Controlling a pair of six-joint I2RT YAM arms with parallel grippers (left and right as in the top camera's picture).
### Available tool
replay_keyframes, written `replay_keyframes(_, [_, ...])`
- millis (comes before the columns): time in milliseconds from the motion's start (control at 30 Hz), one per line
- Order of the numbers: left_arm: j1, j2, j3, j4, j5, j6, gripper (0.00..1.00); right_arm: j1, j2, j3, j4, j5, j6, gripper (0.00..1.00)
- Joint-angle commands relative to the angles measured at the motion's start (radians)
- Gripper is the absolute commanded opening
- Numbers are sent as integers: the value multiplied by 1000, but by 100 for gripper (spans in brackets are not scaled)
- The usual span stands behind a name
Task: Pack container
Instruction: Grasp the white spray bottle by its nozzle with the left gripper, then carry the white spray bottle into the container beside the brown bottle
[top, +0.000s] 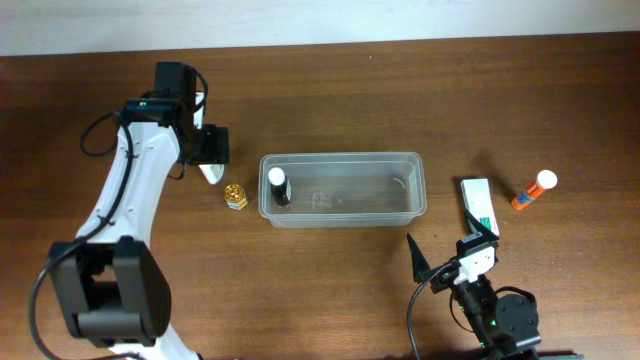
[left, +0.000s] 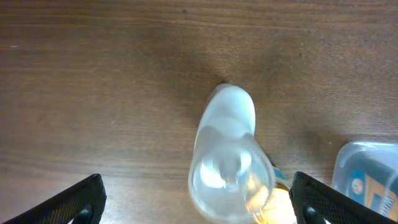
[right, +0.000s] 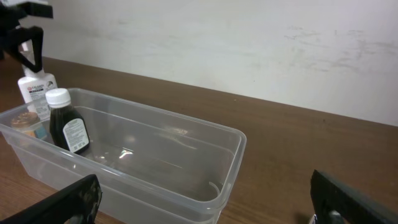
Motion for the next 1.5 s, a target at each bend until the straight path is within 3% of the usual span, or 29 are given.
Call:
replay_keyframes(0, [6, 42, 19, 20, 82, 68, 95, -4, -6, -5, -7, 8, 12, 99])
replay_keyframes(533, [6, 100, 19, 72, 82, 70, 89, -4, -6, -5, -7, 9, 12, 98])
replay_keyframes(700, [6, 104, 19, 79, 81, 71, 74, -4, -6, -5, -7, 8, 12, 98])
replay_keyframes(833, [6, 104, 19, 81, 82, 70, 53, -4, -6, -5, -7, 8, 12, 98])
replay_keyframes(1000, [6, 104, 19, 81, 81, 71, 36, -4, -6, -5, -7, 8, 12, 98])
replay_keyframes(1200, [6, 103, 21, 81, 81, 70, 24, -4, -6, -5, -7, 9, 12, 98])
replay_keyframes(1467, [6, 67, 125, 13, 81, 69, 18, -4, -6, -5, -7, 8, 12, 98])
